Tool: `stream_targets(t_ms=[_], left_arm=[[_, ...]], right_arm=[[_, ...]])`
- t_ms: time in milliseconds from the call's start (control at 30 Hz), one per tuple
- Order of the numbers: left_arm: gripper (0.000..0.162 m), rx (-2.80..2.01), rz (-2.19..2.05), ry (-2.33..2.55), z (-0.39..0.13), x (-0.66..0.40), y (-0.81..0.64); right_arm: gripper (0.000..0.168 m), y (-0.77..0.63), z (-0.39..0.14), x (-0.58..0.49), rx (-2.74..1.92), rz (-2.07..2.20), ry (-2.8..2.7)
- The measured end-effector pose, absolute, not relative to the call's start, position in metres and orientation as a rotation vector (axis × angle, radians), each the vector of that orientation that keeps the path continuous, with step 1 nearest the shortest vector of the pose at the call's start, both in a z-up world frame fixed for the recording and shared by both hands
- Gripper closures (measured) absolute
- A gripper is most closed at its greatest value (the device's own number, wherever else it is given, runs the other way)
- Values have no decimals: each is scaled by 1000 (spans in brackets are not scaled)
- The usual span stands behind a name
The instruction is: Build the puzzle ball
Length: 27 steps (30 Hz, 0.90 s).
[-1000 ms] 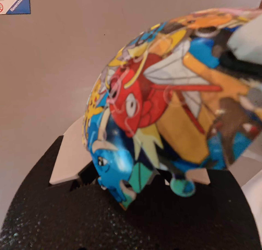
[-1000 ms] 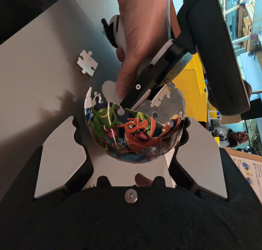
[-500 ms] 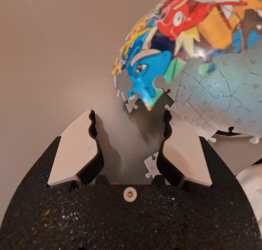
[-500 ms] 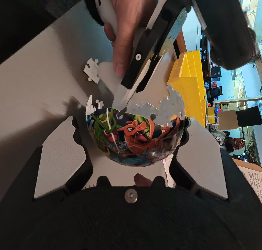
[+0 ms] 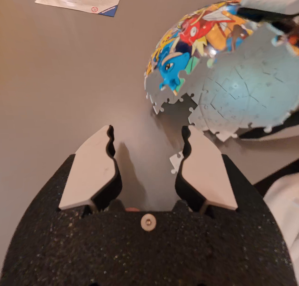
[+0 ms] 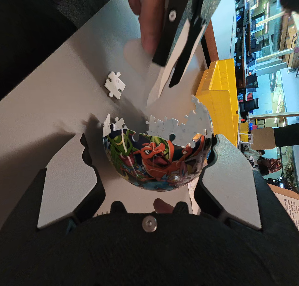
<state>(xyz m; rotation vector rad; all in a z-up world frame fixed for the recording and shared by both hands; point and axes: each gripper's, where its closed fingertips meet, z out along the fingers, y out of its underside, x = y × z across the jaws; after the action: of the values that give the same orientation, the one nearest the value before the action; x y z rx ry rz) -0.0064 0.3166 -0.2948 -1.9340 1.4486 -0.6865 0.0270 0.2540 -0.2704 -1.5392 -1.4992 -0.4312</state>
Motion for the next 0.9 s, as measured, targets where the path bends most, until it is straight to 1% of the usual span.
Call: stream_targets(t_ms=[67, 100, 167, 233, 300, 333, 367, 400, 433, 467, 500, 533, 567, 600, 667, 700, 767, 833, 900], left_arm=[[81, -1913, -717, 1464, -294, -16, 316], [84, -1903, -739, 1476, -295, -18, 313], [97, -1868, -802, 1497, -294, -15, 302], [99, -1839, -804, 1471, -292, -6, 295], [120, -1769, -827, 1511, -290, 5, 281], [127, -1707, -848, 1531, -288, 11, 274], [139, -1653, -853, 1531, -286, 16, 272], [155, -1631, -852, 1513, -285, 20, 273], [162, -1653, -869, 1476, -284, 25, 275], [154, -1714, -917, 1423, -283, 29, 276], [135, -1782, -989, 1370, -281, 33, 275], [111, -1841, -1051, 1305, -279, 37, 276], [98, -1888, -1067, 1220, -278, 37, 284], [88, -1924, -1020, 1118, -278, 35, 299], [53, -1968, -846, 1044, -290, 22, 325], [40, -2005, -781, 1072, -299, 18, 330], [39, -2071, -781, 1144, -311, 21, 326], [44, -2053, -859, 1228, -313, 33, 317], [48, -2036, -838, 1255, -313, 44, 317]], right_arm=[[28, 254, -271, 27, -1540, -437, -1502], [28, 254, -271, 28, -1541, -441, -1503], [28, 254, -270, 28, -1544, -438, -1501], [28, 254, -270, 29, -1550, -432, -1494], [28, 254, -270, 29, -1554, -424, -1483], [27, 254, -270, 30, -1556, -414, -1474], [27, 254, -270, 30, -1558, -405, -1464], [27, 254, -269, 31, -1559, -399, -1455], [27, 254, -269, 33, -1562, -393, -1447], [28, 254, -268, 35, -1568, -389, -1439], [27, 254, -268, 38, -1575, -392, -1434], [27, 254, -269, 40, -1584, -395, -1431], [27, 254, -269, 42, -1591, -394, -1425], [27, 254, -269, 43, -1595, -390, -1420], [27, 253, -268, 43, -1592, -385, -1418], [27, 252, -268, 43, -1589, -382, -1418], [27, 253, -268, 41, -1585, -375, -1419], [25, 253, -269, 39, -1579, -367, -1421], [24, 254, -270, 39, -1582, -368, -1420]])
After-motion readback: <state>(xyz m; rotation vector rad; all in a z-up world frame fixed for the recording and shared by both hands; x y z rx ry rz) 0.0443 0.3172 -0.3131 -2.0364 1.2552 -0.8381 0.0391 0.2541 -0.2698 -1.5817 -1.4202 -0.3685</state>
